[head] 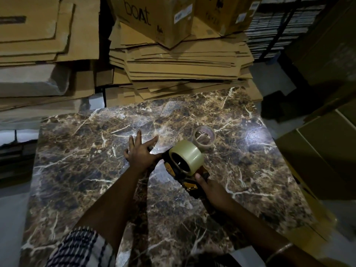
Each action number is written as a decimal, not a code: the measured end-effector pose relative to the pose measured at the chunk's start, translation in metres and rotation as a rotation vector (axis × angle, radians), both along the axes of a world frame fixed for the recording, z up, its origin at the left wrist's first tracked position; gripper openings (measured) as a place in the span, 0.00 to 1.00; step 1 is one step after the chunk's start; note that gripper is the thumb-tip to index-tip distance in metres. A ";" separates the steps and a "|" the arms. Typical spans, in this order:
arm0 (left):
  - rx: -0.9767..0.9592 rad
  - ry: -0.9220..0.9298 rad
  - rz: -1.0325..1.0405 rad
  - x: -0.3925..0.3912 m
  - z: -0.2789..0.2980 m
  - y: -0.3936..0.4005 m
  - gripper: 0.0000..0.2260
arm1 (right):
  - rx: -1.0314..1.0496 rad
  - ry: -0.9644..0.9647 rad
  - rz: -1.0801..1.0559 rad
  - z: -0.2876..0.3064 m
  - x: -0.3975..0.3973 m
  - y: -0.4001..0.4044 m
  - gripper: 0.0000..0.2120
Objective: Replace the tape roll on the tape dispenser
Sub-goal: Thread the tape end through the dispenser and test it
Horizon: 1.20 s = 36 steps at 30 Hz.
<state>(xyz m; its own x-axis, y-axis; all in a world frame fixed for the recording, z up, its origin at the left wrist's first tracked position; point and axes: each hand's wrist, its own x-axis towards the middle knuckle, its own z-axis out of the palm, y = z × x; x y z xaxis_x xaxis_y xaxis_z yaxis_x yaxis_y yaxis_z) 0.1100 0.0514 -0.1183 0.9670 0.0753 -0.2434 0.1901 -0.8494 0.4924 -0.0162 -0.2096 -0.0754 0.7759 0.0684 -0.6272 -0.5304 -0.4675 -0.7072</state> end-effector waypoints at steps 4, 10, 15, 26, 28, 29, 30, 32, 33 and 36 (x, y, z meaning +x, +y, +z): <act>0.013 -0.052 -0.036 -0.003 -0.006 0.001 0.36 | 0.036 0.060 0.008 0.011 -0.019 -0.004 0.26; -0.212 -0.445 -0.166 -0.025 -0.015 -0.018 0.03 | 0.240 0.188 -0.148 0.018 -0.016 0.001 0.32; -0.168 -0.269 -0.321 -0.029 -0.030 -0.004 0.10 | 0.282 0.192 -0.200 0.008 -0.025 0.010 0.40; -0.091 -0.199 -0.337 -0.029 -0.017 -0.007 0.13 | 0.029 0.070 -0.138 0.020 -0.051 -0.016 0.36; -0.053 -0.141 -0.278 -0.037 -0.014 -0.018 0.12 | -0.014 0.081 -0.114 0.022 -0.050 -0.013 0.38; -0.019 -0.117 -0.264 -0.044 -0.013 -0.023 0.15 | -0.023 0.092 -0.104 0.025 -0.048 -0.012 0.34; 0.025 -0.111 -0.256 -0.052 -0.013 -0.028 0.19 | -0.027 0.101 -0.104 0.026 -0.046 -0.012 0.30; 0.111 -0.128 -0.252 -0.065 -0.013 -0.033 0.26 | -0.033 0.121 -0.113 0.026 -0.043 -0.014 0.25; 0.140 -0.139 -0.256 -0.069 -0.015 -0.033 0.27 | -0.044 0.138 -0.112 0.027 -0.041 -0.015 0.24; 0.153 -0.139 -0.263 -0.068 -0.017 -0.030 0.28 | -0.128 0.213 -0.124 0.036 -0.032 -0.010 0.27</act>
